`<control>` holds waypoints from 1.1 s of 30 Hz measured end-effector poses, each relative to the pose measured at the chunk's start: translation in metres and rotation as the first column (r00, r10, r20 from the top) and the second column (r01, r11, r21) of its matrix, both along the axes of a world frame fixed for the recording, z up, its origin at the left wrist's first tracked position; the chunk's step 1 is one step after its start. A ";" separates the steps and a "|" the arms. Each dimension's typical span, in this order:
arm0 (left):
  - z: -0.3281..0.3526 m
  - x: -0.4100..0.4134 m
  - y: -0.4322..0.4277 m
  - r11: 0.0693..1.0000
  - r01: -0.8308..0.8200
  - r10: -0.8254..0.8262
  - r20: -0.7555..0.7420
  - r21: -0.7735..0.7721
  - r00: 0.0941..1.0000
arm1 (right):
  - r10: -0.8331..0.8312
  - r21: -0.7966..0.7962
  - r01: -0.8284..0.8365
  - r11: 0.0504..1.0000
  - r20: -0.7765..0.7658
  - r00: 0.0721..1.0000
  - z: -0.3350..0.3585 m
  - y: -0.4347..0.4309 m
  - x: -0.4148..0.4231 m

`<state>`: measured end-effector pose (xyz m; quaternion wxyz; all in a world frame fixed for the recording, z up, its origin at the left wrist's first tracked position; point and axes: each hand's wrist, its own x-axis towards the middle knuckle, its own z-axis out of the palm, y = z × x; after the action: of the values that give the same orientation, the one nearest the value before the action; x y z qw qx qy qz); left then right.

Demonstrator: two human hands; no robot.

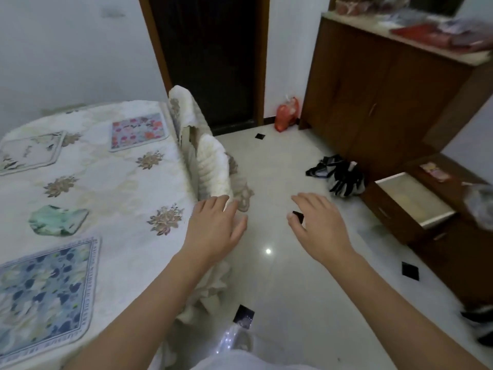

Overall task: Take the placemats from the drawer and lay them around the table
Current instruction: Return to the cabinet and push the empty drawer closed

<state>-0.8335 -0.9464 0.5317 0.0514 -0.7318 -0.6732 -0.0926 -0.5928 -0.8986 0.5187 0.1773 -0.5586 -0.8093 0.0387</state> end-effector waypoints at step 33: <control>-0.092 0.236 0.331 0.861 0.495 -0.501 -0.019 -0.119 0.865 | -0.486 -0.273 0.471 0.839 0.017 0.874 -0.100 0.209 0.206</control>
<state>-0.5976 -0.6154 0.4401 0.0018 -0.8845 -0.4640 -0.0477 -0.3871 -0.6899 0.4187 0.1252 -0.7604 -0.6263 0.1173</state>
